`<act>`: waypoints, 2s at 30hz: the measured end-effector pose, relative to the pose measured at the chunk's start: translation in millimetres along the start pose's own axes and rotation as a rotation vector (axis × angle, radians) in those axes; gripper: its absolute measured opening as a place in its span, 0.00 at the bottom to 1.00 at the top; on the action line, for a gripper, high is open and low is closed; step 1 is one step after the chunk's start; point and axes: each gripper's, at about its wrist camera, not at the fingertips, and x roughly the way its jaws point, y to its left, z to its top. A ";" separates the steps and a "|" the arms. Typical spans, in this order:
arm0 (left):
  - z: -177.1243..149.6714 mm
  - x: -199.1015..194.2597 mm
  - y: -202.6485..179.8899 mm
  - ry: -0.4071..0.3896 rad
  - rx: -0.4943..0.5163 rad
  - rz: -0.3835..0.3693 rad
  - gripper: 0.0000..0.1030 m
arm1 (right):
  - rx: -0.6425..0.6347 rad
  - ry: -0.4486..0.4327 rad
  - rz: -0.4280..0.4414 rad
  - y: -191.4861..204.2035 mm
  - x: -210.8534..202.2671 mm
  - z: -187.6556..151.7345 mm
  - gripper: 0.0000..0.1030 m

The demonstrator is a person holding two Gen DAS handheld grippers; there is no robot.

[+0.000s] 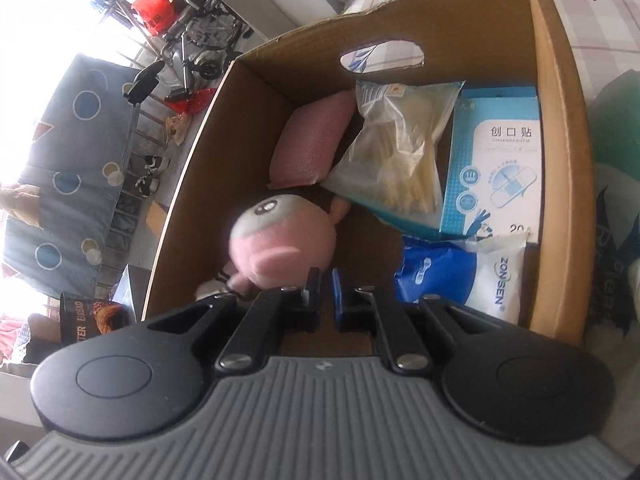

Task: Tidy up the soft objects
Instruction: 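Carry the pink bunny over the cardboard box and lower it inside, then open the right tool and move it back over the blue towel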

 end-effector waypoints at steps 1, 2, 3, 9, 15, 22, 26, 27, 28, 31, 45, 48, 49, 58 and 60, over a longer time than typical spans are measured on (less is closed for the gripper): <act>-0.4 -0.6 0.4 -0.004 0.001 0.001 0.75 | 0.004 -0.008 -0.008 -1.9 -2.3 1.2 0.05; 0.0 -1.2 0.5 -0.008 0.002 0.002 0.75 | 0.002 -0.014 -0.011 -0.8 -3.7 2.3 0.07; 1.3 -1.7 0.8 -0.014 0.002 0.004 0.75 | -0.003 -0.015 0.000 1.0 -4.8 2.9 0.08; 5.3 -7.1 7.4 -0.032 -0.006 0.016 0.75 | -0.040 0.022 0.008 20.6 8.0 21.4 0.50; 4.2 -11.5 10.8 -0.028 -0.008 0.022 0.75 | -0.172 0.134 -0.072 35.7 51.0 32.5 0.70; 2.9 -17.6 12.3 -0.031 -0.006 0.029 0.75 | -0.259 0.205 0.003 56.7 62.5 22.0 0.80; 1.8 -19.9 13.3 -0.036 -0.008 0.036 0.75 | -0.287 0.193 0.067 68.7 57.7 23.5 0.83; 1.4 -20.3 12.9 -0.037 -0.008 0.035 0.75 | -0.307 0.194 0.065 71.6 57.4 22.2 0.83; 1.4 -20.4 13.1 -0.040 -0.009 0.035 0.75 | -0.326 0.190 0.047 74.4 57.7 21.0 0.83; 0.5 -20.5 13.3 -0.041 -0.016 0.036 0.75 | -0.360 0.195 -0.030 76.5 65.6 16.1 0.84; 0.6 -11.9 6.1 -0.021 -0.001 0.001 0.75 | -0.342 0.227 -0.148 36.1 38.8 35.9 0.73; 0.0 -10.2 4.7 -0.019 -0.001 0.004 0.75 | -0.324 0.212 -0.141 30.3 37.0 35.2 0.78; -0.5 -10.5 3.4 -0.020 0.000 0.005 0.75 | -0.320 0.197 -0.146 31.0 37.2 33.6 0.78; -4.2 -16.4 -17.8 -0.038 0.059 -0.025 0.80 | -0.275 -0.012 -0.015 28.1 -27.9 21.3 0.78; -6.6 -16.5 -28.1 -0.035 0.090 -0.042 0.82 | -0.252 -0.071 0.038 20.3 -59.0 16.0 0.80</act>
